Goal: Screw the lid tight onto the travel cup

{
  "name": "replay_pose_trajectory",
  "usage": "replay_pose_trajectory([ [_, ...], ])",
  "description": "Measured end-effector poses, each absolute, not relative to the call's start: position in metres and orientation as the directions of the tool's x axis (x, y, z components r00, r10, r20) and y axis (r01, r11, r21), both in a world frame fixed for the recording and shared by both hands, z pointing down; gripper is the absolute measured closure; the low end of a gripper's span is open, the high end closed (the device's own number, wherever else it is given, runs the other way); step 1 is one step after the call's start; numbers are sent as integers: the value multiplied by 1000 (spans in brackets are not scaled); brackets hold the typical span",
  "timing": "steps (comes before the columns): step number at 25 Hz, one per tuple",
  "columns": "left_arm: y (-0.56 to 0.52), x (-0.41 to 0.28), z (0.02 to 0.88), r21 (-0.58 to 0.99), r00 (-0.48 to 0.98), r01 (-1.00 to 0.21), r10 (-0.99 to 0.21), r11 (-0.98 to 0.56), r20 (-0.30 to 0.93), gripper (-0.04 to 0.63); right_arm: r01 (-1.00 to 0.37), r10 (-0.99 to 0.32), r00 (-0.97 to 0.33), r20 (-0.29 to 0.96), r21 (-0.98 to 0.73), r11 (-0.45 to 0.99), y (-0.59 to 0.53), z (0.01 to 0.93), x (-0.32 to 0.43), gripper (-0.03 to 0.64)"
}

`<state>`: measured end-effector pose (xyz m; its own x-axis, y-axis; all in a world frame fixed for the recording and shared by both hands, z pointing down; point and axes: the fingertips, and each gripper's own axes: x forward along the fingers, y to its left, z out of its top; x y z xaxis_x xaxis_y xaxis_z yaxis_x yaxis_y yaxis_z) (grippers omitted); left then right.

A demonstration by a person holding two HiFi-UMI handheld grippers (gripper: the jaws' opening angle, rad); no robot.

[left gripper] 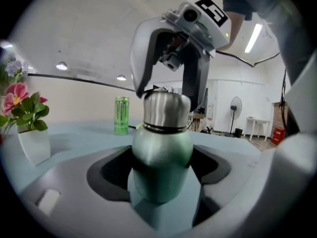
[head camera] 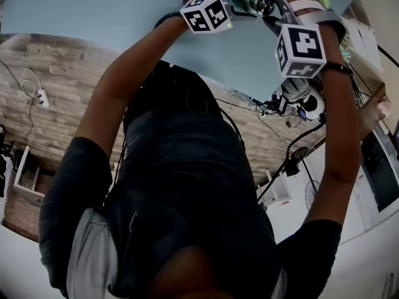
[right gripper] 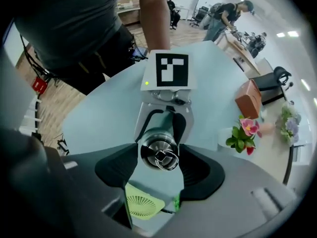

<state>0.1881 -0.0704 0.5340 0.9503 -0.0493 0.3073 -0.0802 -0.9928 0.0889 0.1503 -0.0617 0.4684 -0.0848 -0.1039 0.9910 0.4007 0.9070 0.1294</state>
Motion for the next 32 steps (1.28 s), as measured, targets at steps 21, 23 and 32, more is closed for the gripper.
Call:
replay_pose_trajectory([
  [21,-70,187,534,85,950,-83,-53,-993,308,179,-864,-557,-119,822,190,465,-85,460,158,385],
  [23,-70,186,534,85,950,-83,-53,-993,308,179,-897,-602,-78,795,208,391,-85,459,158,385],
  [32,-71,188,534,86,950,-83,-53,-993,308,179,-896,-616,-69,785,222,384,-85,460,160,385],
])
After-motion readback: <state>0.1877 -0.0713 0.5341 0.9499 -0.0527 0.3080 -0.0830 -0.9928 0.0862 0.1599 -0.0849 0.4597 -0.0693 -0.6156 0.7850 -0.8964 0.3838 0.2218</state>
